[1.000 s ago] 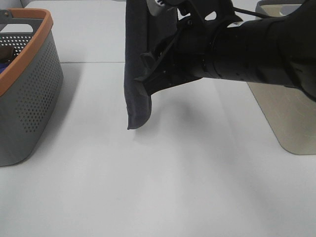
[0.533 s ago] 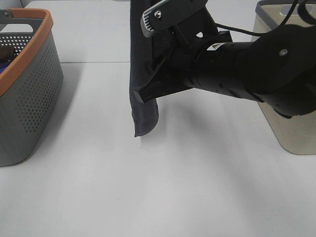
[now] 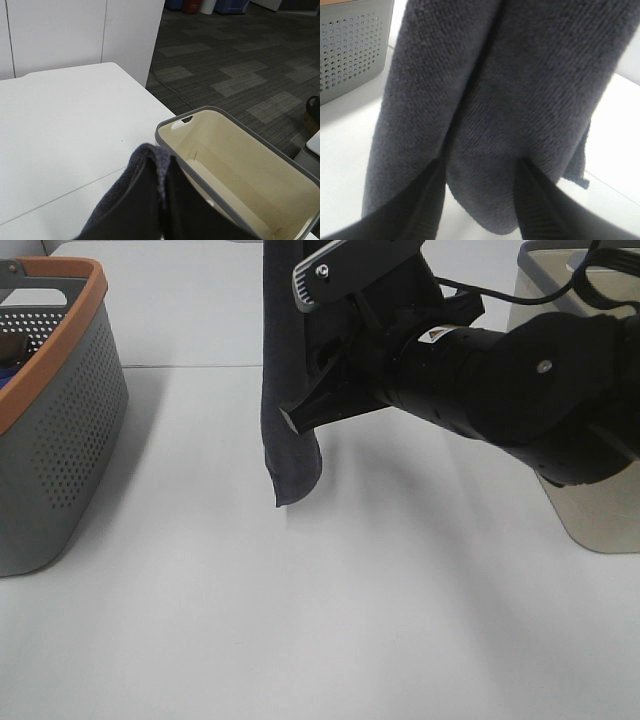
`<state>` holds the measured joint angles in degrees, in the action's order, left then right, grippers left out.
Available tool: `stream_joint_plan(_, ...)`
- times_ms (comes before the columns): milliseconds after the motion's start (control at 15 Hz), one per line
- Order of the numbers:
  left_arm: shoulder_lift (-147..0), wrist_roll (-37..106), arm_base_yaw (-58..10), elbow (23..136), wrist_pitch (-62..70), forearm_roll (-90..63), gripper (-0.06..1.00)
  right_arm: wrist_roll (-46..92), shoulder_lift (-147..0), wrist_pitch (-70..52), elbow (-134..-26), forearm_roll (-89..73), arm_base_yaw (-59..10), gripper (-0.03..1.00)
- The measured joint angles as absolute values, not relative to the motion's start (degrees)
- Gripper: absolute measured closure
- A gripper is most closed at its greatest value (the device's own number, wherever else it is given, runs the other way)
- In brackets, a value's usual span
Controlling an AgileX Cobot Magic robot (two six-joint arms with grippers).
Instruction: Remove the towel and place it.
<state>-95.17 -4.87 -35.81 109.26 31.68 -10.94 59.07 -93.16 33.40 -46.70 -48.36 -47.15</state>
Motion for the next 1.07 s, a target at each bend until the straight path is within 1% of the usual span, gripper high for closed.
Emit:
stream_joint_plan(267, -95.17, -4.87, -35.81, 109.26, 31.74, -10.94, 0.94, 59.24, -96.26, 36.38, -46.70, -47.56, -47.15, 0.54)
stream_joint_plan(600, -95.17, -4.81, -35.81, 109.26, 31.74, -11.46, 0.94, 61.88, -96.31, 41.83, -46.70, -47.33, -47.15, 0.54)
stream_joint_plan(800, -95.17, -4.81, -35.81, 109.26, 31.74, -12.66, 0.94, 60.39, -96.37, 42.06, -46.70, -43.66, -47.15, 0.53)
stream_joint_plan(1000, -95.17, -4.81, -35.81, 109.26, 31.74, -13.18, 0.94, 58.56, -96.43, 42.06, -46.70, -43.14, -47.15, 0.43)
stream_joint_plan(1067, -95.17, -4.76, -35.81, 109.26, 31.80, -13.52, 0.94, 58.16, -96.49, 42.06, -46.70, -43.14, -47.15, 0.41)
